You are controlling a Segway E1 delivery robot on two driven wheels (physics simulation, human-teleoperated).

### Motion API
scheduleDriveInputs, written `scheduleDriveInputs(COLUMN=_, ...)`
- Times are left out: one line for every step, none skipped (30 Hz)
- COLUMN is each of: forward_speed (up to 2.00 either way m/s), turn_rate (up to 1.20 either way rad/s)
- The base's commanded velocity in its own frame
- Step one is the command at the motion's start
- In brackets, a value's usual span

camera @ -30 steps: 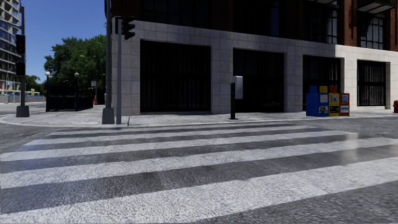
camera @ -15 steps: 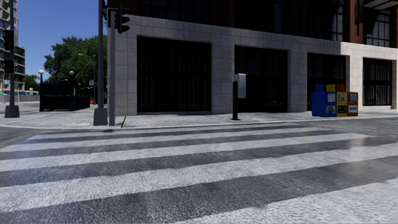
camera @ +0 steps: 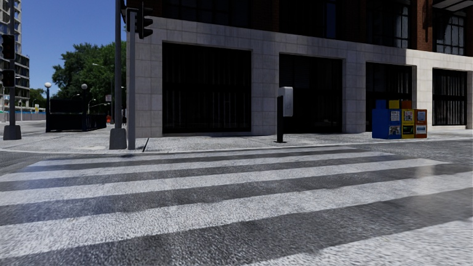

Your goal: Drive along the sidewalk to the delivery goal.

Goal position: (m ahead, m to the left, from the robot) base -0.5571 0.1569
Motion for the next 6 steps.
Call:
scheduleDriveInputs(forward_speed=0.00, turn_rate=0.00)
scheduleDriveInputs(forward_speed=0.00, turn_rate=0.00)
scheduleDriveInputs(forward_speed=0.00, turn_rate=0.00)
scheduleDriveInputs(forward_speed=0.00, turn_rate=0.00)
scheduleDriveInputs(forward_speed=0.00, turn_rate=0.00)
scheduleDriveInputs(forward_speed=0.00, turn_rate=0.00)
